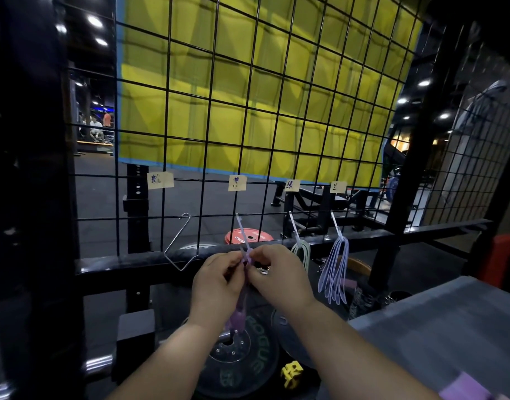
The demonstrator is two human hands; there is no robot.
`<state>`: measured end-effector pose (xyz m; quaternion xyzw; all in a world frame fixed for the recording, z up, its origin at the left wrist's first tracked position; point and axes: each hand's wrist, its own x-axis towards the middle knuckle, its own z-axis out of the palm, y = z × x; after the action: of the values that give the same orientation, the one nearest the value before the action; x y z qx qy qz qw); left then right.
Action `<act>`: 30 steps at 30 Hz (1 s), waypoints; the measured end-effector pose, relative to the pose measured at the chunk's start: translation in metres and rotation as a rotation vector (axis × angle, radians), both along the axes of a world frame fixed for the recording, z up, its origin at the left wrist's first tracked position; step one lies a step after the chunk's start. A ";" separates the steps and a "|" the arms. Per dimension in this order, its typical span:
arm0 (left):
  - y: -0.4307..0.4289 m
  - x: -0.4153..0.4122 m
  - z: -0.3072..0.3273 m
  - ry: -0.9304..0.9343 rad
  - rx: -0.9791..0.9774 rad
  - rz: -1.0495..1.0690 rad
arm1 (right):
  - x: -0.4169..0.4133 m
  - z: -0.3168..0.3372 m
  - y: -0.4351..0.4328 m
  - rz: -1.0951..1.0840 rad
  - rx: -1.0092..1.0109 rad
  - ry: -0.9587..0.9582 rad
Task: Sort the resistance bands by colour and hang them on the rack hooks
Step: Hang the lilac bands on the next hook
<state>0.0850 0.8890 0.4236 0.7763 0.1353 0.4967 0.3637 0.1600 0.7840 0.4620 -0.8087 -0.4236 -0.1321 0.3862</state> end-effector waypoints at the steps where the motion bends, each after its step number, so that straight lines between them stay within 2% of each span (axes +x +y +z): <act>1: 0.000 0.001 0.000 0.002 0.006 0.013 | -0.001 0.001 0.000 -0.008 0.001 -0.018; 9: -0.005 0.000 0.002 -0.009 -0.014 0.034 | 0.000 0.008 0.001 -0.045 0.013 -0.160; 13: -0.005 0.003 0.002 -0.041 -0.007 0.082 | 0.001 0.008 -0.001 -0.020 -0.026 -0.179; 20: -0.009 0.000 0.006 -0.038 -0.077 0.012 | 0.003 -0.002 -0.008 0.002 -0.019 -0.194; 30: -0.010 0.000 0.006 -0.034 -0.077 -0.004 | 0.006 0.004 -0.003 -0.115 0.096 -0.279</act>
<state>0.0855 0.8786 0.4301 0.7535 0.1466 0.5035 0.3965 0.1661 0.7809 0.4665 -0.7860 -0.4194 -0.2849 0.3537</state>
